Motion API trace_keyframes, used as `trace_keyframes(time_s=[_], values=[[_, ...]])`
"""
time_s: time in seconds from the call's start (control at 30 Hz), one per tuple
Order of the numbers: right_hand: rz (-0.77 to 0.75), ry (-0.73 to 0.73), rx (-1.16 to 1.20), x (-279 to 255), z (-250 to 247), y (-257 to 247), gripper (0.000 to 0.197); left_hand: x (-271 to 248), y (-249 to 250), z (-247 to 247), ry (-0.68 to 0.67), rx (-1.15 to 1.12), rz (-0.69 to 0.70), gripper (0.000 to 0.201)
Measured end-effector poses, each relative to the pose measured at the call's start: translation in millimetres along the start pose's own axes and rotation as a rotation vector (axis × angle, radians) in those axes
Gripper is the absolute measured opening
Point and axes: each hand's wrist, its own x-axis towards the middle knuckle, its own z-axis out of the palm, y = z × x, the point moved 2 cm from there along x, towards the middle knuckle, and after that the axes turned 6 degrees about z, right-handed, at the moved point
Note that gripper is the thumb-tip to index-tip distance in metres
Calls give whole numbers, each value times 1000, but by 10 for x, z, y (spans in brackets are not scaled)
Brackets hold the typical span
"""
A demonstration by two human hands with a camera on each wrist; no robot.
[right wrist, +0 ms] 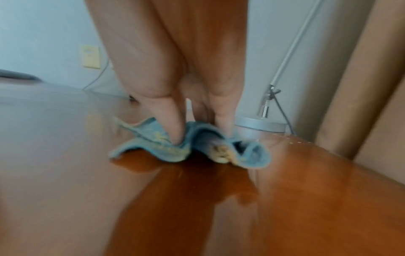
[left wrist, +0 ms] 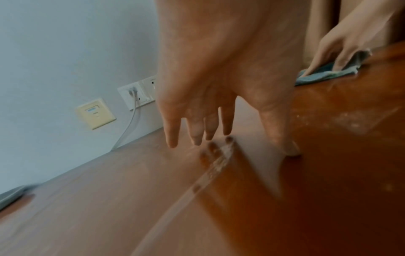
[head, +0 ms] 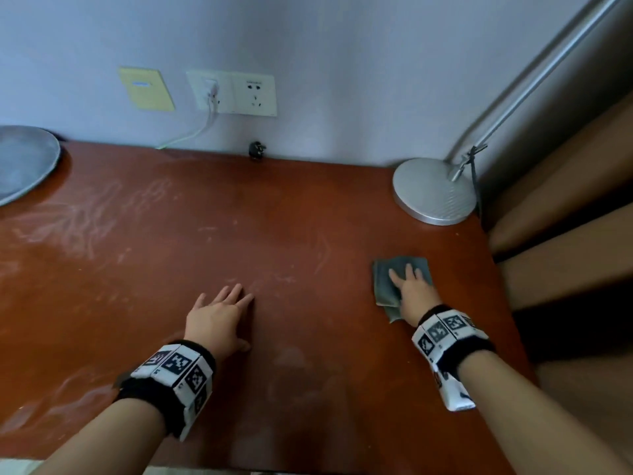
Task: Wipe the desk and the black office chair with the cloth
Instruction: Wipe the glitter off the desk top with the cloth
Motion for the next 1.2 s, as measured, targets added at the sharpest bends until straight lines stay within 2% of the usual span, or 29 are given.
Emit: trace_keyframes(time_s=[0.03, 0.1, 0.17, 0.2, 0.23, 0.33, 0.37, 0.43, 0.47, 0.5, 0.57, 0.6, 0.67, 0.7, 0.73, 0.8, 0.83, 0.87, 0.9, 0.93, 0.97, 1.0, 1.03, 1.07, 1.1, 1.13, 1.17, 1.2], values=[[-59, -29, -36, -70, 7, -152, 80, -13, -55, 33, -13, -13, 3, 94], [-327, -58, -159, -396, 156, -584, 79, -1, -118, 69, -11, -39, 17, 95], [-566, -72, -149, -708, 346, -869, 77, 21, -155, 46, -8, -30, 42, 95], [-559, -57, -116, -695, 404, -838, 77, 30, -162, 36, -11, -17, 53, 95], [-456, -41, -56, -599, 403, -707, 77, 43, -165, 33, -12, -4, 60, 95], [62, 65, 162, -361, 292, 64, 79, 43, -165, 50, -21, -7, 63, 94], [171, 77, 220, -386, 311, 340, 81, 41, -168, 50, -17, -12, 67, 94], [257, 1, 252, -619, 431, 677, 84, 40, -184, 60, -10, -23, 80, 93], [252, -24, 216, -763, 512, 690, 87, 40, -189, 64, -15, -29, 84, 93], [180, 22, 137, -860, 634, 638, 94, 45, -188, 60, -22, -30, 85, 94], [31, 37, 45, -1056, 1013, 307, 126, 65, -185, 38, -32, -25, 88, 95], [-72, 80, -12, -1098, 1272, 101, 133, 72, -183, 33, -37, -21, 91, 95], [-261, 53, -139, -1208, 1475, -193, 121, 79, -177, 27, -42, -9, 101, 95], [-351, 68, -154, -1194, 1637, -93, 111, 70, -177, 29, -43, -5, 106, 95], [-342, 87, -182, -1235, 1521, -77, 107, 56, -184, 31, -42, -2, 112, 94], [-250, 152, 24, -1348, 1022, -147, 126, 8, -227, 25, -45, 12, 133, 91], [-196, 198, 48, -1324, 690, -49, 130, -30, -261, 15, -41, 16, 146, 88], [-97, 87, -56, -1240, 513, -35, 111, -73, -306, 0, -24, 14, 157, 85], [-164, 14, 100, -1196, 331, -127, 94, -121, -358, -11, 1, 9, 166, 81], [-185, -103, 254, -1192, 360, -181, 87, -167, -415, -19, 29, 1, 174, 79], [-163, -160, 305, -1220, 537, -228, 89, -209, -472, -19, 54, -8, 177, 76], [-217, -260, 260, -1252, 671, -426, 90, -244, -537, -12, 68, -17, 171, 74], [-312, -106, 89, -1168, 892, -620, 87, -272, -597, -1, 71, -24, 162, 71], [-350, 42, 20, -1109, 1057, -856, 75, -296, -651, 15, 62, -29, 152, 70], [-507, 201, -58, -1108, 1238, -1072, 60, -317, -699, 29, 50, -33, 145, 68], [-612, 292, -125, -1154, 1243, -1200, 56, -334, -735, 43, 42, -37, 140, 67], [-636, 293, -178, -1137, 1182, -1194, 60, -350, -763, 59, 38, -43, 135, 66], [-615, 359, -204, -1126, 1128, -1111, 76, -367, -784, 78, 37, -51, 130, 66]])
